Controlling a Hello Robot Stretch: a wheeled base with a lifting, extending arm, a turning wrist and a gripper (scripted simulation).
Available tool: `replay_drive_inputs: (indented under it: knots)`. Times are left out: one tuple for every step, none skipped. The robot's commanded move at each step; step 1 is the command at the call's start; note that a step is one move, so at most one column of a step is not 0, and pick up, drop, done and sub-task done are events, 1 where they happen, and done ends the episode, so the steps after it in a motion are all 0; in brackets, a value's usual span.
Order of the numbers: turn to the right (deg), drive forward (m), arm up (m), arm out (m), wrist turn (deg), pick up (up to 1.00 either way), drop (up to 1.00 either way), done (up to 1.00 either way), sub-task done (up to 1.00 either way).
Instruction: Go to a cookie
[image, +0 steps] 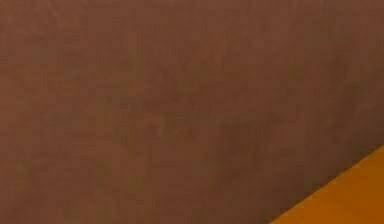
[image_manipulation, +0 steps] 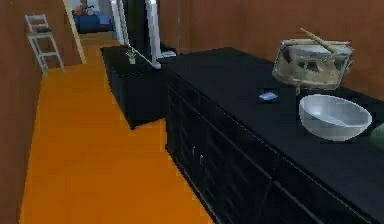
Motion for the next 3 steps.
replay_drive_inputs:
  knots:
    - [45.0, 0.0, 0.0, 0.0, 0.0, 0.0, 0.0, 0.0, 0.0]
    - [12.0, 0.0, 0.0, 0.0, 0.0, 0.0, 0.0, 0.0, 0.0]
    - [0.0, 1.0, 0.0, 0.0, 0.0, 0.0, 0.0, 0.0, 0.0]
